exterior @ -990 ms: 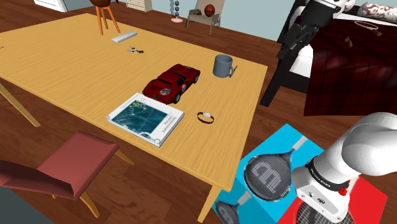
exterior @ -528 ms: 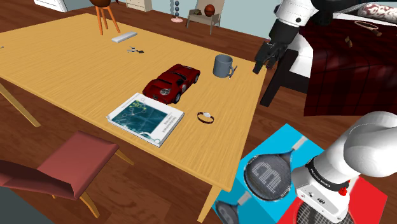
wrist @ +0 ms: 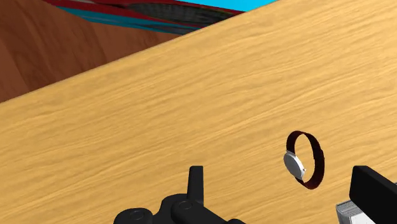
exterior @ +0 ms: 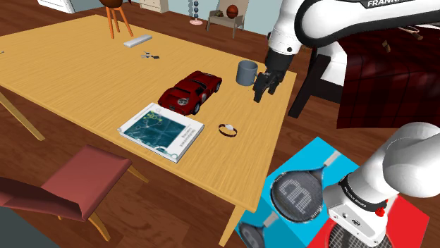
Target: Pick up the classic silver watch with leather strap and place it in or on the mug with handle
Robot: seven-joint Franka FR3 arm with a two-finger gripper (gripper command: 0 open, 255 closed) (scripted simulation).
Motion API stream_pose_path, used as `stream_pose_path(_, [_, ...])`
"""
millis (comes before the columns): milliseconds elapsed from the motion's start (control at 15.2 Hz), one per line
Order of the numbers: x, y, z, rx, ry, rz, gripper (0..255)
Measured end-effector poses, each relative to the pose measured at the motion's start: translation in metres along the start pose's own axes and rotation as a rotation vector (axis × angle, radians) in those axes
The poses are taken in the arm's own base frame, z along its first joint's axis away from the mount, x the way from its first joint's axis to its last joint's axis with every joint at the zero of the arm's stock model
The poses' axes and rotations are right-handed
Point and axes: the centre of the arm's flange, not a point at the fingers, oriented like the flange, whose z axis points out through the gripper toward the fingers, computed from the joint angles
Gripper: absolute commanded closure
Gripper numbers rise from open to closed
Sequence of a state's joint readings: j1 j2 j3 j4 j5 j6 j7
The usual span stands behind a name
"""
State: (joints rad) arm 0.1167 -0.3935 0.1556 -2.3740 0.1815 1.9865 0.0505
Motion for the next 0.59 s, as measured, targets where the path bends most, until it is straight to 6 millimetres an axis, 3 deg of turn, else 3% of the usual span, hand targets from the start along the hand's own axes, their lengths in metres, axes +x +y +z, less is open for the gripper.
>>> stream_pose_path(594, [0.047, -0.065, 0.091, -0.015, -0.077, -0.104, 0])
